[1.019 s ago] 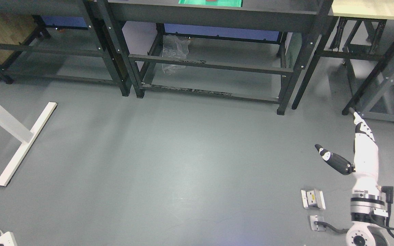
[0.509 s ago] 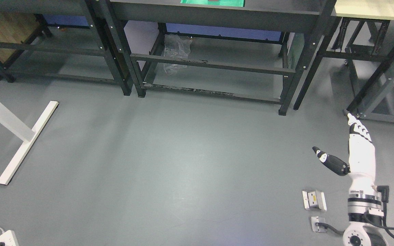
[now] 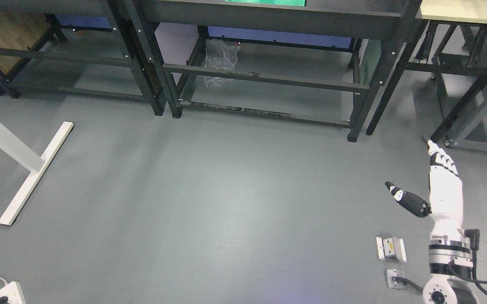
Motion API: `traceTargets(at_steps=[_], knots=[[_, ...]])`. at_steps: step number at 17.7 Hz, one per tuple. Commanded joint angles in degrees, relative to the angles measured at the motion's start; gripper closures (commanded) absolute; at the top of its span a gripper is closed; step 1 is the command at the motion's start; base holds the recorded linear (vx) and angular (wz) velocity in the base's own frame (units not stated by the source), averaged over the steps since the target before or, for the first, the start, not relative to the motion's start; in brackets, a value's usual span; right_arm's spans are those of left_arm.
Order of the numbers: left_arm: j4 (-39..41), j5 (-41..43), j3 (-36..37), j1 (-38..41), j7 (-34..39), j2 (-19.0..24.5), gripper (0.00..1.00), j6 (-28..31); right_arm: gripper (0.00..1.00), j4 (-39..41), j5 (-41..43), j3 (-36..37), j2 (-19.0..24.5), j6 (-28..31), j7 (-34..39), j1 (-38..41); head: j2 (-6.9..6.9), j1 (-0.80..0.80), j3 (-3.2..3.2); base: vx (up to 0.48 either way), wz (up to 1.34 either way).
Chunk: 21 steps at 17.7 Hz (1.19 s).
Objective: Pick pink block from left shelf to tray
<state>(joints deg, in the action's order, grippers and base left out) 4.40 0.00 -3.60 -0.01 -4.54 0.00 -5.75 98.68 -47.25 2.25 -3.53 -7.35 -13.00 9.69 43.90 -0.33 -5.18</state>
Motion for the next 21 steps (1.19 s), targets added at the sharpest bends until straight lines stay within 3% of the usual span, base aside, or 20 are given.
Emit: traceTargets(at_steps=[1,21], knots=[[0.00,0.09,0.00,0.54,-0.03,1.00,0.00,-0.05,0.00,-0.07,-0.12,-0.05,0.11,-0.03,-0.01,-0.38,0.00,0.00,0.00,0.024,0.07],[0.00,0.09,0.00,0.54,-0.03,1.00,0.00,-0.05,0.00,-0.16,-0.03,-0.14,0.19,1.11,0.08,0.06,0.00,0.00,0.00,0.058,0.21]])
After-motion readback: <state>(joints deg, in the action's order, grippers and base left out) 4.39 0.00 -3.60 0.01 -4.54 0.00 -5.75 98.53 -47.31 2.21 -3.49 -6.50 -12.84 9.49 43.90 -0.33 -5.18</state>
